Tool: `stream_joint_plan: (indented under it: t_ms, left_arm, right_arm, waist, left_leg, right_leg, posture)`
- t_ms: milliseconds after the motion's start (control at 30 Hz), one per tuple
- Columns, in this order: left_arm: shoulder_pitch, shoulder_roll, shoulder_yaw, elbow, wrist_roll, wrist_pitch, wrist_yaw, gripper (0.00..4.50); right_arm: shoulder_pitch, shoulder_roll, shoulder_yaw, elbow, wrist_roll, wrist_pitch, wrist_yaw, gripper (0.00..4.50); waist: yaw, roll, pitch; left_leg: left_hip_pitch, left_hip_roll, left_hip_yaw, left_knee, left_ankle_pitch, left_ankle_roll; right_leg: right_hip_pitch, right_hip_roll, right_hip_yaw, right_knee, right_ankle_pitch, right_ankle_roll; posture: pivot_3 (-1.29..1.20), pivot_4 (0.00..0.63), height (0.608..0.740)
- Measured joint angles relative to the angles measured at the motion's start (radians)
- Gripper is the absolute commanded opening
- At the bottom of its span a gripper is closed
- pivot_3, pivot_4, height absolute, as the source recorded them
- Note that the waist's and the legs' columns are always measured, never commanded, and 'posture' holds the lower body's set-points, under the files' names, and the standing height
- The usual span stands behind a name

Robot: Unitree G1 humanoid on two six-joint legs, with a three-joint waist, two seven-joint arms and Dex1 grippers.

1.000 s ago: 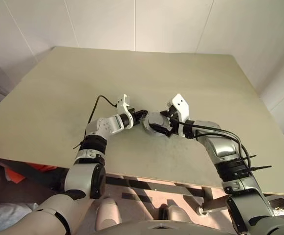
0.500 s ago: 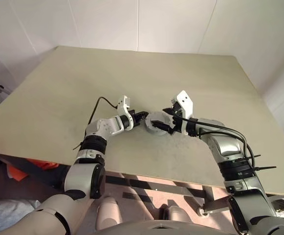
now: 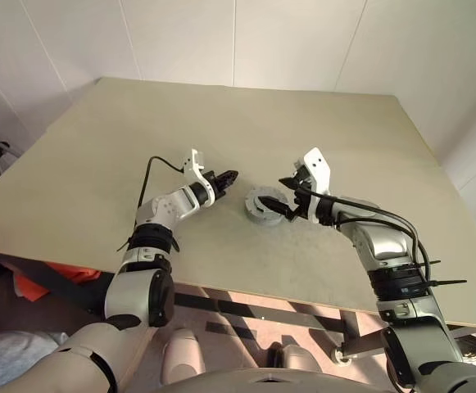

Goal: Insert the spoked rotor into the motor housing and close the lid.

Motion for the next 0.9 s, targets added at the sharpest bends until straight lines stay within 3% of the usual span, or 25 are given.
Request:
stream_joint_plan:
  t_ms: [500, 700, 900]
  left_arm:
    - [0.03, -0.019, -0.072, -0.047, 0.001, 0.067, -0.067, 0.0]
    - [0.036, -0.015, -0.085, -0.047, 0.004, 0.067, -0.069, 0.0]
    - [0.036, -0.021, -0.1, -0.042, 0.006, 0.074, -0.069, 0.0]
  right_arm:
    - [0.061, 0.017, -0.358, -0.111, 0.22, 0.333, -0.264, 4.49]
    - [0.069, 0.113, -0.594, -0.18, 0.468, 0.67, -0.383, 4.49]
    - [0.065, 0.197, -0.704, -0.194, 0.576, 0.865, -0.503, 4.49]
  waist:
    - [-0.001, 0.001, 0.0]
    - [0.0, 0.002, -0.001]
    - [0.001, 0.007, -0.003]
  left_leg:
    - [0.001, 0.0, 0.0, 0.0, 0.0, 0.0]
    - [0.002, 0.0, 0.0, -0.001, 0.0, -0.001]
    - [0.003, 0.0, 0.0, -0.001, 0.001, -0.002]
  right_leg:
    - [0.0, 0.0, 0.0, 0.0, 0.0, 0.0]
    - [0.0, 0.0, 0.001, 0.0, 0.0, 0.0]
    - [0.0, 0.0, 0.001, 0.001, 0.0, 0.0]
  posture:
    - [0.0, 0.0, 0.74]
    - [0.0, 0.0, 0.74]
    - [0.0, 0.0, 0.74]
